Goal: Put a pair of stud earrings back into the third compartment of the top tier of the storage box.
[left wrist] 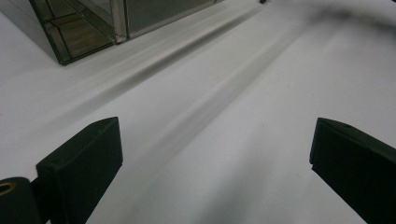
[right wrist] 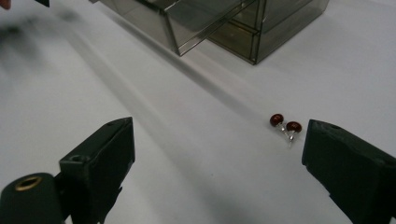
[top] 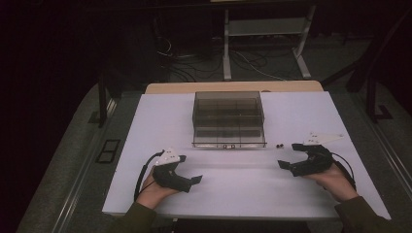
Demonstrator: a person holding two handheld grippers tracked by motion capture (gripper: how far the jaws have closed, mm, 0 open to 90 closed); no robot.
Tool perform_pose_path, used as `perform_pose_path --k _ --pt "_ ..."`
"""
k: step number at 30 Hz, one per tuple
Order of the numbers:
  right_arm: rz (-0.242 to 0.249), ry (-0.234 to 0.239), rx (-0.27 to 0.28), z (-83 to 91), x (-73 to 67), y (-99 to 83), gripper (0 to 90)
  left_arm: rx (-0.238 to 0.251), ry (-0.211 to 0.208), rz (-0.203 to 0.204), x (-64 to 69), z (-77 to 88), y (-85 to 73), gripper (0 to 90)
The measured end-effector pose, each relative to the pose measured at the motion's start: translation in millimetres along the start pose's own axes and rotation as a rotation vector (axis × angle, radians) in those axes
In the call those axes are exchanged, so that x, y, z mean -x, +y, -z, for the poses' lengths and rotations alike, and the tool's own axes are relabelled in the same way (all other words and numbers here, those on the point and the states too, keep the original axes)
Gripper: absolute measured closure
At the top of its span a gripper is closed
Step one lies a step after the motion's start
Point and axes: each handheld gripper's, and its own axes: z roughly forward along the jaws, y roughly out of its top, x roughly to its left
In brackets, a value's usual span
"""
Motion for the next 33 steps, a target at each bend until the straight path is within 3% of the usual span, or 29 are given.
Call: perform_pose_path --k 3,12,19,33 --pt "-0.013 -0.007 0.006 -1.3 5.3 4.9 8.8 -0.017 -0.009 0.02 -0.1 -0.3 1.2 1.8" --pt "-0.028 -0.03 0.006 -5.3 18.5 16.7 8.8 -0.035 -0.01 0.018 -0.8 -0.9 1.5 1.8" --pt "-0.045 -0.06 0.006 -10.7 30.0 24.7 8.9 -0.049 0.02 0.012 1.2 -3.5 1.6 4.4" --pt "-0.054 -0.079 0.015 -29.9 46.8 43.0 9.1 -0.036 0.01 0.01 0.5 -2.8 2.5 5.5"
